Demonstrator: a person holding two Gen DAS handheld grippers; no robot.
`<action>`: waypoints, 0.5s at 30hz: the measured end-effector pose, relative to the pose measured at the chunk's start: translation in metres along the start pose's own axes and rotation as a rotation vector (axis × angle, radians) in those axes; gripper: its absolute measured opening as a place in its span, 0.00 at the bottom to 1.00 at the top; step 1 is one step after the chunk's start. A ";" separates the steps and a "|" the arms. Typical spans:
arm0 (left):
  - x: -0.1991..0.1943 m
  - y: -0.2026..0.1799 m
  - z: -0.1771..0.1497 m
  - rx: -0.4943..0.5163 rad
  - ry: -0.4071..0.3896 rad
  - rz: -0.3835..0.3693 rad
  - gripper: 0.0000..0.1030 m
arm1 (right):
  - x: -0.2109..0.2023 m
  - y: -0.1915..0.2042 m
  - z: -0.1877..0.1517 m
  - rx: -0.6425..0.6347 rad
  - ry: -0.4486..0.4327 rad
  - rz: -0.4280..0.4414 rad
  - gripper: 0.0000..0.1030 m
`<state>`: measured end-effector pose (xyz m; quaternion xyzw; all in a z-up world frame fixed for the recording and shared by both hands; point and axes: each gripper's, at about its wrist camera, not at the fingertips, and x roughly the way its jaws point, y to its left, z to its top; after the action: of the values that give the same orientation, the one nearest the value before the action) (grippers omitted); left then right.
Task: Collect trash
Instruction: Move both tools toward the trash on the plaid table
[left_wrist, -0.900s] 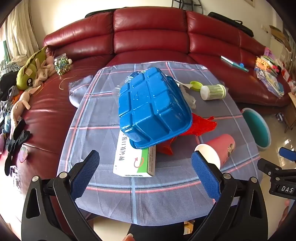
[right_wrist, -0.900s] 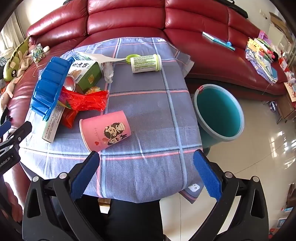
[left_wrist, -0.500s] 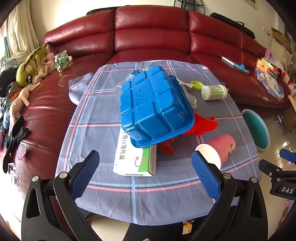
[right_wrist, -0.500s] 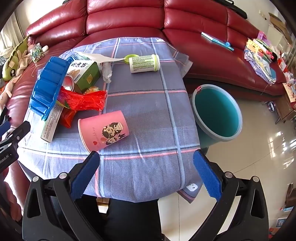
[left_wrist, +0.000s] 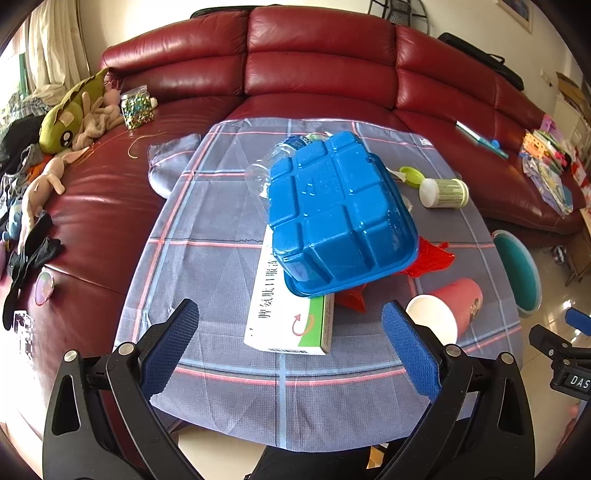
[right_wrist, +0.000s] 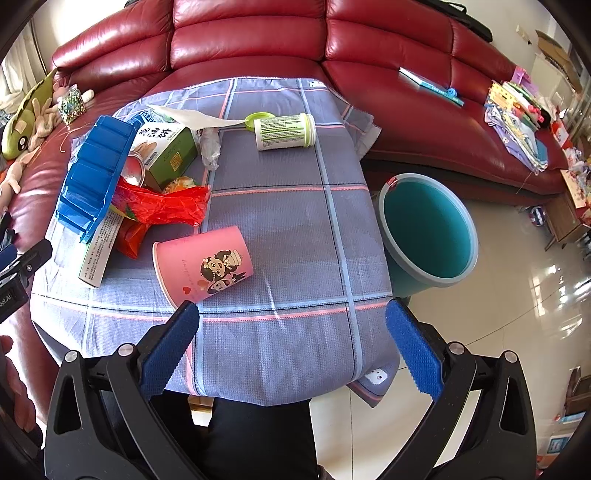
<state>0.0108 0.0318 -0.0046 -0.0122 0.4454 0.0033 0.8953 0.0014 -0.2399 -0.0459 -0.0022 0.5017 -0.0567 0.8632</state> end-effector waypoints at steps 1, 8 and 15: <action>0.000 0.002 0.000 -0.006 0.001 0.000 0.96 | 0.000 0.001 0.000 -0.001 0.000 -0.001 0.94; 0.001 0.008 0.002 -0.022 0.006 -0.003 0.96 | 0.001 0.002 0.002 -0.004 0.003 -0.004 0.94; 0.004 0.009 0.003 -0.024 0.013 -0.007 0.96 | 0.003 0.003 0.003 -0.004 0.007 -0.007 0.94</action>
<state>0.0152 0.0407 -0.0062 -0.0245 0.4510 0.0053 0.8922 0.0052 -0.2371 -0.0470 -0.0056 0.5049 -0.0589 0.8611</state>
